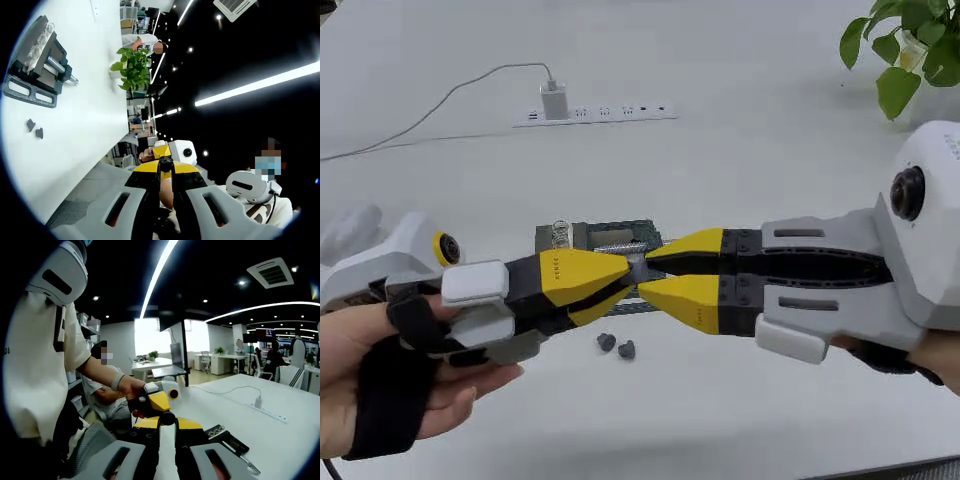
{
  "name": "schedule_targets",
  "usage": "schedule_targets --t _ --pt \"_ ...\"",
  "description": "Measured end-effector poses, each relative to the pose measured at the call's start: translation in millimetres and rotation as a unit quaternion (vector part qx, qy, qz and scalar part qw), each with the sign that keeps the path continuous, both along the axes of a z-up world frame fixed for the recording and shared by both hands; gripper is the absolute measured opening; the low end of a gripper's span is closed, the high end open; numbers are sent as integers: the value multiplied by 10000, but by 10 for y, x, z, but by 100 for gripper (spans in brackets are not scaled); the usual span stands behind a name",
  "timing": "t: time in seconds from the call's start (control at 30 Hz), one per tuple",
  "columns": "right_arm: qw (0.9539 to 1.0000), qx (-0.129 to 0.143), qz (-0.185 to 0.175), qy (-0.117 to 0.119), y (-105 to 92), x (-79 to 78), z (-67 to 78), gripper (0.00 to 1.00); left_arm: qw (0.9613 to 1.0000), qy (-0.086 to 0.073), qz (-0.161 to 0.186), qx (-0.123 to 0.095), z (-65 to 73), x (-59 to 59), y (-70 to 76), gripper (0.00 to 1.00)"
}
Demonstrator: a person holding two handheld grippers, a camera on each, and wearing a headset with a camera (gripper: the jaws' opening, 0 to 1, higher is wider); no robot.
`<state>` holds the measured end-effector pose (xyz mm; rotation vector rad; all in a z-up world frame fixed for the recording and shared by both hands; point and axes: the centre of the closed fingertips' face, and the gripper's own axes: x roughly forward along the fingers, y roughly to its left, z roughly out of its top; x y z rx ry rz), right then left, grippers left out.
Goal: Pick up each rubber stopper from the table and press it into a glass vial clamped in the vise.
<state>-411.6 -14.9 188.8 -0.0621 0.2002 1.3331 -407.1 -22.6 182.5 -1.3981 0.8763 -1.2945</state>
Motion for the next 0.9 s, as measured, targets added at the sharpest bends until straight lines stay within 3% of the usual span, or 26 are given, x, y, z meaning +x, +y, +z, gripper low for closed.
schedule_targets --t 0.3,0.57,0.7,0.8,0.9 --pt "10000 -20 2 40 9 -4 -25 6 9997 -254 35 35 2 -3 15 8" --pt "9999 -148 -38 72 -5 11 -108 6 9979 -636 -5 95 58 -63 16 28" --pt "9999 -93 -57 99 2 13 -104 6 9960 -821 -92 340 -7 -104 -7 44" --pt "9999 -89 -60 104 0 23 -108 6 9949 -939 -127 357 -20 -129 -15 46" --pt "9999 -94 -60 111 -3 24 -112 6 9899 -1253 -30 668 -99 -111 -35 67"
